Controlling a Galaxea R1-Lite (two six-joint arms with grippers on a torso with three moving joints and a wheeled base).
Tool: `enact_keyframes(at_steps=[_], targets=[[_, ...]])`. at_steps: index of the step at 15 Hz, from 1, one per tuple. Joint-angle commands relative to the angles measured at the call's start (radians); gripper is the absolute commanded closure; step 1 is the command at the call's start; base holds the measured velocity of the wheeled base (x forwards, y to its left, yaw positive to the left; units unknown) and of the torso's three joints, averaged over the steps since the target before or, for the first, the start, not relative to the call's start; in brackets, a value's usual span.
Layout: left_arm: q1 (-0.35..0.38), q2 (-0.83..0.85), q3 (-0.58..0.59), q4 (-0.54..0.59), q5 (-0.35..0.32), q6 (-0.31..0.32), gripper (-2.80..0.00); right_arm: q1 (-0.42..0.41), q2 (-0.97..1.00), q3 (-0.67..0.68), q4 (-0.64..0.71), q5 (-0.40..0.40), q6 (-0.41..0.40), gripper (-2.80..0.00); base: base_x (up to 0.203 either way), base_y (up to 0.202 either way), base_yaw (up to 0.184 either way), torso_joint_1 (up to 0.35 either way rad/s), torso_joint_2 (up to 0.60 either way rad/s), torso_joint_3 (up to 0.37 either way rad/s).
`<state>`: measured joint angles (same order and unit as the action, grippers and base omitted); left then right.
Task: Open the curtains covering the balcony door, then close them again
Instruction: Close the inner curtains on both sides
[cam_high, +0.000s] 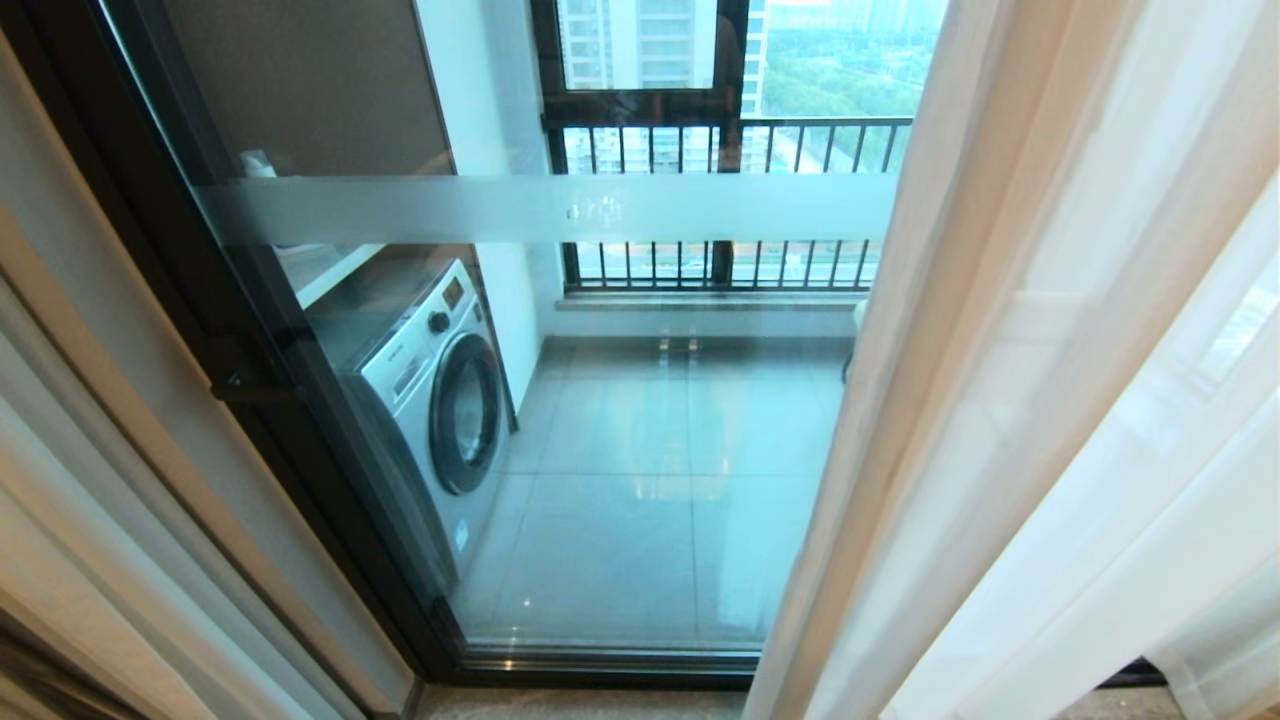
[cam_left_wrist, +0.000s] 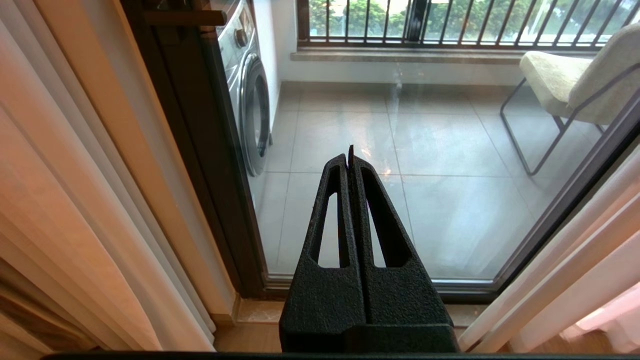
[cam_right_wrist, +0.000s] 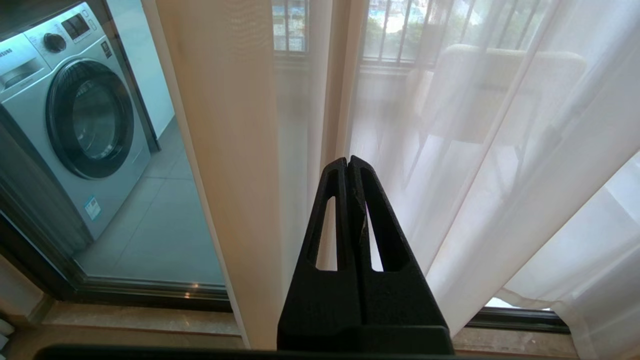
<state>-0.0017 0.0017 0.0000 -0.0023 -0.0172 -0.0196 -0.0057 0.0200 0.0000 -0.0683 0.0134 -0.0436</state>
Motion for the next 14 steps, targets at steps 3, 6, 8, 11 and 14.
enact_keyframes(at_steps=[3,6,8,11,14], targets=[[0.000,0.000,0.000,-0.001,0.000,-0.003,0.00,0.000,0.006,0.000,-0.001,0.000,-0.001,0.00,0.000,0.000,0.000,0.000,0.00,0.000],[0.000,0.000,0.000,-0.001,0.000,-0.009,0.00,0.001,0.006,0.000,-0.001,0.000,-0.001,0.00,0.000,0.000,0.000,0.000,0.00,0.000],[0.000,0.000,0.000,-0.001,0.006,-0.016,0.00,0.000,0.006,0.000,-0.001,0.000,-0.001,0.00,0.000,0.000,0.000,0.000,0.00,0.000],[0.000,0.000,0.000,-0.001,0.008,-0.016,0.00,0.000,0.006,0.000,-0.001,0.000,-0.001,0.00,0.000,0.080,-0.005,0.003,0.00,0.001],[0.000,0.000,0.000,-0.001,0.013,-0.016,0.00,0.000,0.006,0.000,-0.001,0.000,-0.001,0.00,0.000,0.188,0.001,0.003,0.01,0.005]])
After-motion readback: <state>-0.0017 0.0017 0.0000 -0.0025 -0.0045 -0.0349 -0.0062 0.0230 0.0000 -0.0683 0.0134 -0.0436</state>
